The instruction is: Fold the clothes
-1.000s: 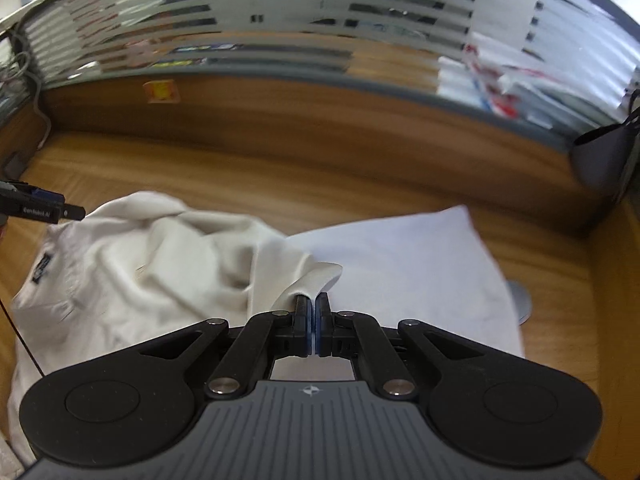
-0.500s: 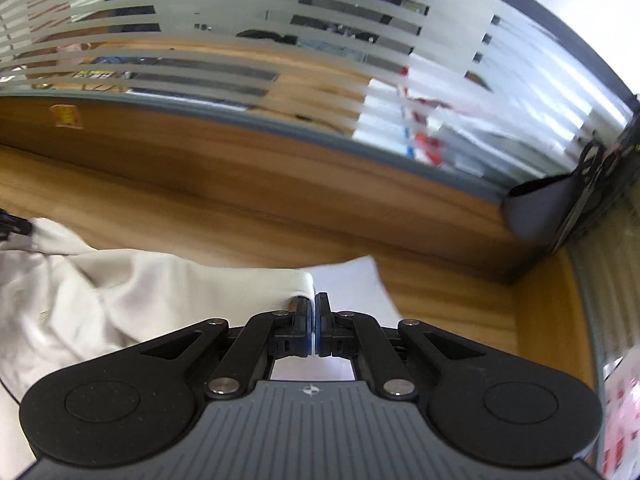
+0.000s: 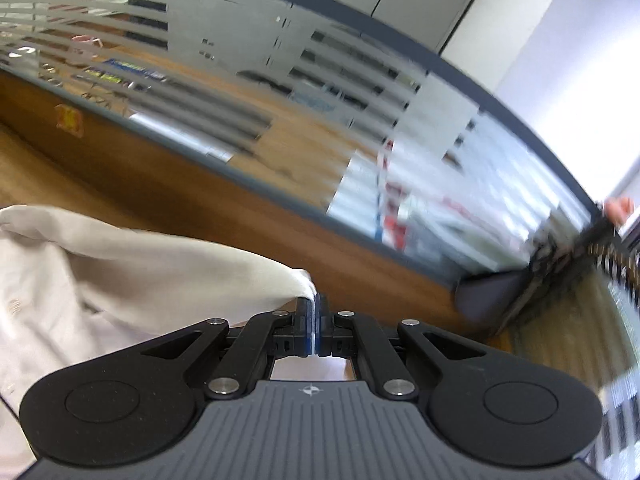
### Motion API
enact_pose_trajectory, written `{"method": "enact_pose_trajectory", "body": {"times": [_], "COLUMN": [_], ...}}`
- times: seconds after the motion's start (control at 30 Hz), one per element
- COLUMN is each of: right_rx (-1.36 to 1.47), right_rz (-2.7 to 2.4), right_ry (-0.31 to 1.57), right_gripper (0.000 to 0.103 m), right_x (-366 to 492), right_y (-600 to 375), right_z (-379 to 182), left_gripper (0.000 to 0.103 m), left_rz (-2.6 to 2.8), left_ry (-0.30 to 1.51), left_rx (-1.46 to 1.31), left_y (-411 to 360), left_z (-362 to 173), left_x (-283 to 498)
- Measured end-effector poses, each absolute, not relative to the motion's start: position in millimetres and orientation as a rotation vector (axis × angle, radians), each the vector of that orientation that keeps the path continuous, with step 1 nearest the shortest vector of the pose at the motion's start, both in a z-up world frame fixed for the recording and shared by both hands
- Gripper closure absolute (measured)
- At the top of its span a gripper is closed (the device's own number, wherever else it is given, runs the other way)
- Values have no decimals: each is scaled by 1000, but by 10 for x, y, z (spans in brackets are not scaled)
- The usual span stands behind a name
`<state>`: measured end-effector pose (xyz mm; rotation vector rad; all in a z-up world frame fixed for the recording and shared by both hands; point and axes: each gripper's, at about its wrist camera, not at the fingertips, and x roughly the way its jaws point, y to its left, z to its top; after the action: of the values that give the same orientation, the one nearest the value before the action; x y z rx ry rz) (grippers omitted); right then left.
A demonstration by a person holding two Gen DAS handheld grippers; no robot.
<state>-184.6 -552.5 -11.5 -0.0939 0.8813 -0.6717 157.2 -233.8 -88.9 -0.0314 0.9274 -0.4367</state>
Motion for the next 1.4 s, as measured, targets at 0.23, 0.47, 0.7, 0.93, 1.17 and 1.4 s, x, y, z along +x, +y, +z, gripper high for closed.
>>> {"method": "enact_pose_trajectory", "body": {"times": [0.23, 0.47, 0.7, 0.93, 1.17, 1.4], "right_rx": [-66, 89, 244, 358, 474, 459], "right_rz": [-580, -415, -352, -514, -629, -624], "right_ry": [994, 1120, 1107, 1016, 936, 934], "right_gripper": [102, 100, 78, 74, 74, 66], "right_x": [-2301, -2611, -2785, -2809, -2700, -2278], "right_y": [-4803, -4108, -3943, -4784, -5936, -6901], "right_z": [-347, -713, -804, -754, -1013, -1357], "left_gripper": [100, 88, 57, 47, 44, 43], "left_rz": [-478, -521, -526, -463, -377, -289], "left_ry": [1002, 1082, 1168, 1256, 1289, 1332], "left_rx": [8, 6, -63, -195, -254, -314], "left_y": [-2156, -2268, -2409, -2583, -2773, -2919], "left_z": [-931, -1013, -1030, -1161, -1279, -1426], "left_x": [1413, 1287, 1270, 1344, 1395, 1439]}}
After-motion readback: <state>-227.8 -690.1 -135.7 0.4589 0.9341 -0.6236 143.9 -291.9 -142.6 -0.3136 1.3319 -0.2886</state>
